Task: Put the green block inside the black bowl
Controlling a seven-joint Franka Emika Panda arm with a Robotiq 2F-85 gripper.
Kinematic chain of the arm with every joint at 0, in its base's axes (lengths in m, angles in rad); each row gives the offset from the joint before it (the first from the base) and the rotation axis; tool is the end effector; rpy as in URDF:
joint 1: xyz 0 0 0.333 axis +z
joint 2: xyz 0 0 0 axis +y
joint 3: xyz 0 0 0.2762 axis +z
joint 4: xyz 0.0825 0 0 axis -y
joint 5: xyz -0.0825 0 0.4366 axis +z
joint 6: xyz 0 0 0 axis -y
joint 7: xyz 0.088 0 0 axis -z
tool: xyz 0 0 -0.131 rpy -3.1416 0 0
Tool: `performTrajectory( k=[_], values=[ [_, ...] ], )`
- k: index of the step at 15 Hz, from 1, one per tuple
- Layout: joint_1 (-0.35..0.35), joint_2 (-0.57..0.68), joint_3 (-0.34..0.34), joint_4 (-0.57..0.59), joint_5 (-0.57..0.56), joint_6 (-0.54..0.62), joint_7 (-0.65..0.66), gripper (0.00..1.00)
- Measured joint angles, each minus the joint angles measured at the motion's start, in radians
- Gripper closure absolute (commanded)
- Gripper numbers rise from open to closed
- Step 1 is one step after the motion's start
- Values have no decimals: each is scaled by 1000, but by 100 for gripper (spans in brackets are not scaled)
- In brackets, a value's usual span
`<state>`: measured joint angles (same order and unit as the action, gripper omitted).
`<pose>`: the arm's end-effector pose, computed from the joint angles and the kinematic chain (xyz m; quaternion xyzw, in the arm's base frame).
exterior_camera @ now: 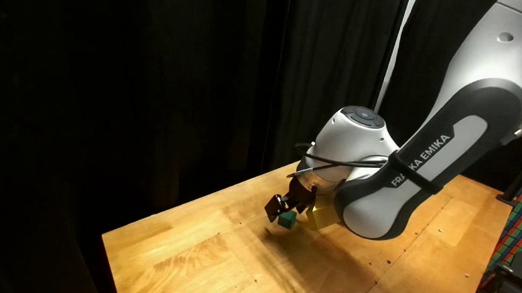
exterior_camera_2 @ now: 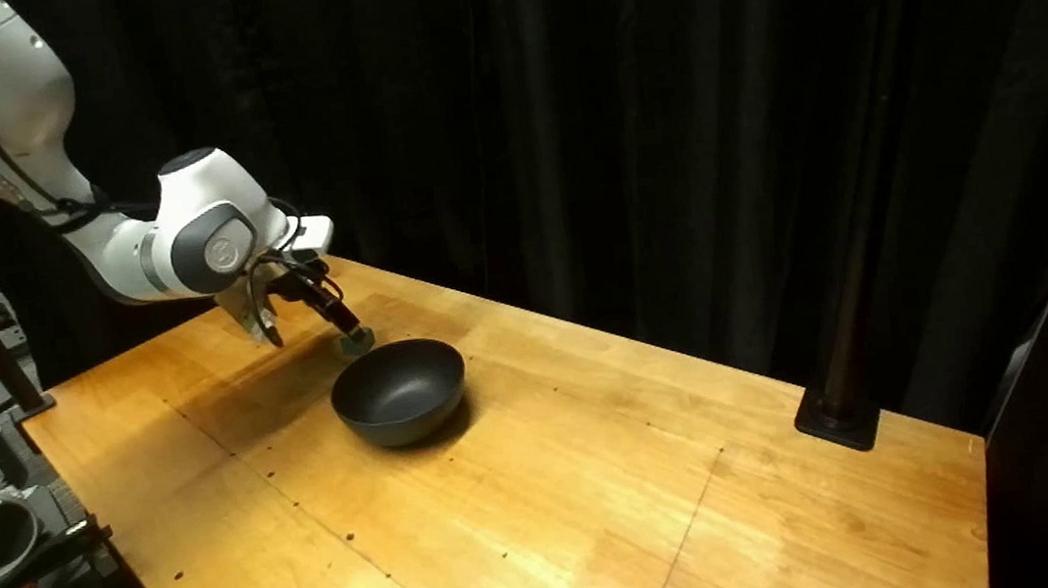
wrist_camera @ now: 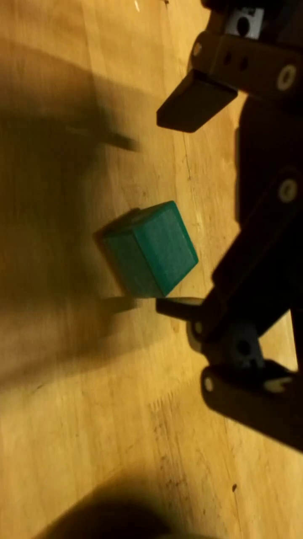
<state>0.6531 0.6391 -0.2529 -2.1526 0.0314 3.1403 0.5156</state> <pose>0.5519 0.2140 0.0433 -0.9802 0.0347 -0.1937 0.0215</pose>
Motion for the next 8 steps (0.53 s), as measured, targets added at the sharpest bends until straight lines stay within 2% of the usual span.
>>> performTrajectory(
  k=[1,4,6,8],
  values=[
    [39,20,-37,4,18,16,5,26],
    [133,74,-117,18,85,33,5,51],
    [168,94,-144,24,117,32,5,66],
    [183,97,-154,24,135,25,4,66]
  ],
)
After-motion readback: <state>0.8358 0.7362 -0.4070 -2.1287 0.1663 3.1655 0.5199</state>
